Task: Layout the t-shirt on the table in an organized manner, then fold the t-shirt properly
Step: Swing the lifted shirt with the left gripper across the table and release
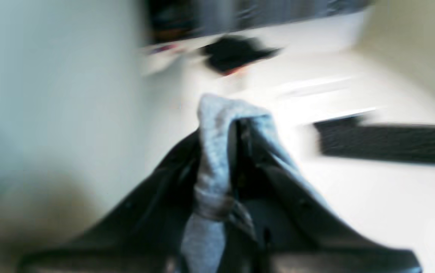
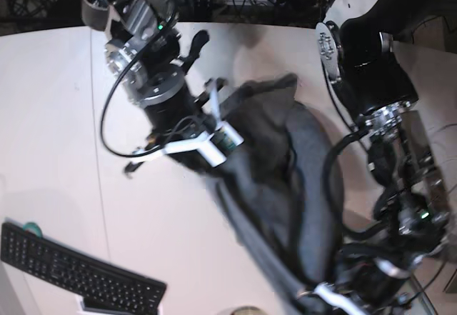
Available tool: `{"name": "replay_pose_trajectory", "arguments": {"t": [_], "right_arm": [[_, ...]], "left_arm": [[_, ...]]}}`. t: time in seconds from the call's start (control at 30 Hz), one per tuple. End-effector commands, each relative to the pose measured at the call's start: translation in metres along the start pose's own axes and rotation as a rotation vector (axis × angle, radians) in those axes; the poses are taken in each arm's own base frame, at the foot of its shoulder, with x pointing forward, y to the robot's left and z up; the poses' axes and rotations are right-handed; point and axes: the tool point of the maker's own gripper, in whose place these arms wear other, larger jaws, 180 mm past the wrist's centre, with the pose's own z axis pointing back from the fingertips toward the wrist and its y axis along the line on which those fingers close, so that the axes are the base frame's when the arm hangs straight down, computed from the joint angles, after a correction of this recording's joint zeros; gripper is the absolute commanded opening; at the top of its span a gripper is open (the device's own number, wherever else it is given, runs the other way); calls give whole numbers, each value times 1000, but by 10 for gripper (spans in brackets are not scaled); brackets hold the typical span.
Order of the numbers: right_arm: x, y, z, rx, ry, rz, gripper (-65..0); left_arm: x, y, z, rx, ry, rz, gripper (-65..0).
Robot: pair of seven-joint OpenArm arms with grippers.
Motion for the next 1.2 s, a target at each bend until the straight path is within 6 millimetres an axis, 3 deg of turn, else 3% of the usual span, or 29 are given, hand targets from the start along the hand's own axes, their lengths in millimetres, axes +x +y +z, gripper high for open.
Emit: {"name": "replay_pose_trajectory", "arguments": {"t": [0.0, 0.1, 0.2, 0.23, 0.27, 0.33, 0.4, 0.43, 0.5, 0.53, 0.6, 0.67, 0.73, 0.8, 0.83, 0.9, 1.03, 1.1, 1.17], "right_arm": [[-6, -23, -1, -61, 9, -12, -650], [-49, -71, -6, -148, 121, -43, -650], [-109, -112, -10, -214, 269, -138, -650], [-133, -121, -12, -231, 325, -177, -650], [-155, -131, -12, -252, 378, -215, -650], [-195, -136, -14, -268, 475, -288, -650], [-229, -141, -8, -292, 555, -358, -650], [-245, -144, -5, -305, 592, -393, -650], [-263, -151, -7, -320, 630, -446, -650], [-270, -152, -7, -318, 646, -458, -650], [-283, -149, -7, -314, 679, -489, -648], [-291, -153, -5, -327, 695, -522, -642], [-294, -152, -3, -334, 701, -542, -639], [-293, -153, -3, -336, 699, -541, -603], [-294, -154, -1, -339, 699, -542, -557], [-293, -155, -1, -343, 698, -540, -432], [-288, -162, 3, -363, 682, -529, -158], [-284, -167, 11, -385, 664, -515, -137], [-277, -176, 23, -429, 638, -511, -149]], "left_arm": [[15, -16, -18, -26, -58, 6, -650], [-23, -93, -72, -157, -7, -21, -650], [-84, -172, -116, -292, 83, -97, -650], [-105, -182, -127, -299, 118, -111, -650], [-125, -177, -135, -277, 145, -138, -650], [-129, -177, -143, -257, 90, -136, -650], [-115, -188, -144, -251, 6, -70, -457], [-108, -190, -146, -236, -13, -22, -329], [-94, -195, -153, -242, -14, 29, -112], [-92, -201, -153, -257, -13, 45, -31], [-94, -217, -148, -299, -3, 53, 0], [-106, -215, -143, -298, 17, 67, 0], [-135, -210, -134, -282, 65, 81, 0], [-152, -194, -130, -237, 93, 115, 0], [-159, -190, -127, -217, 103, 151, 0], [-175, -163, -121, -143, 121, 216, 0], [-185, -129, -108, -75, 115, 287, 0], [-186, -127, -95, -93, 96, 291, 0], [-202, -116, -67, -100, 104, 293, 0]]}}
